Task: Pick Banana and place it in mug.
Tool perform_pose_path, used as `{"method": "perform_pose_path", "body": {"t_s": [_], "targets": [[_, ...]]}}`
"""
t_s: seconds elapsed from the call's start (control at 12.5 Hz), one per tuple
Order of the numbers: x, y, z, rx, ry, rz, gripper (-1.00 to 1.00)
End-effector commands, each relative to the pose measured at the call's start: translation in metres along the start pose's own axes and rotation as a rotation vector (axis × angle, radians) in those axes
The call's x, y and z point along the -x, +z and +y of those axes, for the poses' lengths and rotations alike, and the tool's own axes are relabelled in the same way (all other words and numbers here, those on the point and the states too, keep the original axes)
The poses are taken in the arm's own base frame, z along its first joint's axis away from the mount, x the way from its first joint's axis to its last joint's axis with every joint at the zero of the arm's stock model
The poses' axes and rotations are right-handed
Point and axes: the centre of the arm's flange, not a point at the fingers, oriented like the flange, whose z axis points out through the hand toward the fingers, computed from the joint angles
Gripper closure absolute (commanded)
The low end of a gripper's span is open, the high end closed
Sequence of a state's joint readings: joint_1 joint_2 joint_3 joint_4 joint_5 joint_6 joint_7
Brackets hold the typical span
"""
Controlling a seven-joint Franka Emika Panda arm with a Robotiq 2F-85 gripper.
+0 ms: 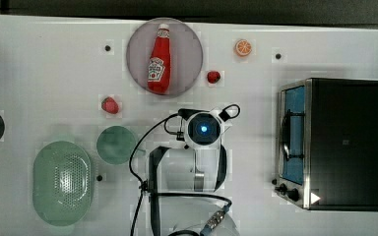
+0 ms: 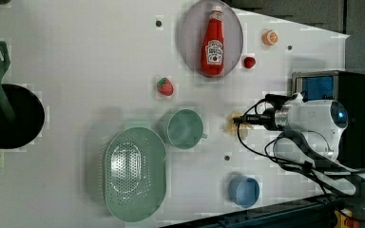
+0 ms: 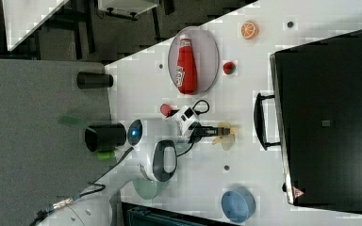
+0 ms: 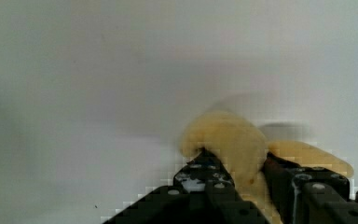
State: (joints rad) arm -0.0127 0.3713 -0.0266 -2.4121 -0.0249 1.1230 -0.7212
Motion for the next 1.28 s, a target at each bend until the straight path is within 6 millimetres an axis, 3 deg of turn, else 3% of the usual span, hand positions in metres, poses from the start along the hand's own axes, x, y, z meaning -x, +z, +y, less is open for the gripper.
{"method": "perform_pose_path", "body": {"t_s": [0.08, 0.4, 0.8, 1.04, 1.28], "targets": [[-0.016, -0.074, 0.006, -0.015, 0.004, 0.139, 0.40], [-0.004, -0.171, -0.014, -0.027, 0.027, 0.157, 0.40], [0.033, -0.257, -0.080, 0.012, 0.124, 0.032, 0.40], [0.049, -0.288, -0.126, 0.021, 0.172, 0.058, 0.40], [0.066, -0.280, -0.170, -0.001, 0.260, 0.024, 0.40]]}}
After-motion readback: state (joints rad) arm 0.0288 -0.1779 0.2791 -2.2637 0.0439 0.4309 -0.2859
